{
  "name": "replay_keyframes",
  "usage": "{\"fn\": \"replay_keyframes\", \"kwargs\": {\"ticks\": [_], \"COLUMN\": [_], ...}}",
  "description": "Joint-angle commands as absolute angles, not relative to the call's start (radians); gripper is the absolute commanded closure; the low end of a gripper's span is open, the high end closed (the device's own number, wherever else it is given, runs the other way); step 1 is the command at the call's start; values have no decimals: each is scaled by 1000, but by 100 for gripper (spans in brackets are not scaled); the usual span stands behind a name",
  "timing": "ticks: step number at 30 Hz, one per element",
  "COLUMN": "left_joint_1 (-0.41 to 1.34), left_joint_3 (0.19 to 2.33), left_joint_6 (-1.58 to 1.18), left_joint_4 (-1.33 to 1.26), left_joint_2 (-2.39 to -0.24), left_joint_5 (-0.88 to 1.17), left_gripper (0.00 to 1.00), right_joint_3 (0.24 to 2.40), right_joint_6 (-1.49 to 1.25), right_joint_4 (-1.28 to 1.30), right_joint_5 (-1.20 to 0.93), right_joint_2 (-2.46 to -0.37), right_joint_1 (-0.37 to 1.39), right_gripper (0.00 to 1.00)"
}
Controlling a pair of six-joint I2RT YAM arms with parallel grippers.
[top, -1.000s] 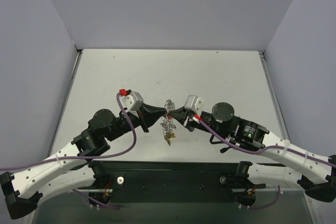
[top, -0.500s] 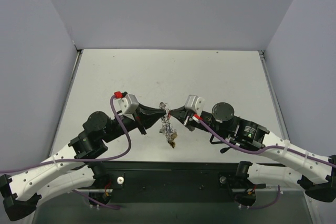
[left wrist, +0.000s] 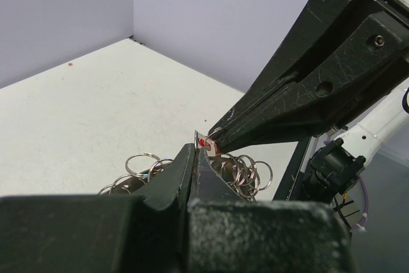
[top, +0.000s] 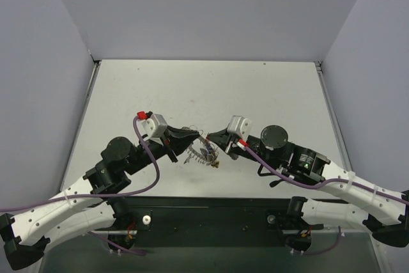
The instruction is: Put the keys on the keyring
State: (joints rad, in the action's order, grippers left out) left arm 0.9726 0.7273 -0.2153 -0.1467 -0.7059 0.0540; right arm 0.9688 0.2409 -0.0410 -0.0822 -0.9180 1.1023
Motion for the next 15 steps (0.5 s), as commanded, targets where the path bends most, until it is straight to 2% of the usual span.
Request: {"fn": "replay_keyframes", "kwargs": {"ticks": [1, 15], "left_joint_1": [974, 973], "left_joint_3": [744, 761], "left_joint_6": [-209, -193], "left_joint_4": [-236, -230], "left_joint_2": [-696, -744], "left_joint_5": [35, 80], "left_gripper": [100, 100], "right_joint_3": [999, 1014], "right_joint_6": [252, 247], "right_joint_4": [-87, -80], "right_joint_5": [-86, -92], "right_joint_2": [-891, -916], "right_joint_1": [1112, 1112], "right_gripper": [100, 100]}}
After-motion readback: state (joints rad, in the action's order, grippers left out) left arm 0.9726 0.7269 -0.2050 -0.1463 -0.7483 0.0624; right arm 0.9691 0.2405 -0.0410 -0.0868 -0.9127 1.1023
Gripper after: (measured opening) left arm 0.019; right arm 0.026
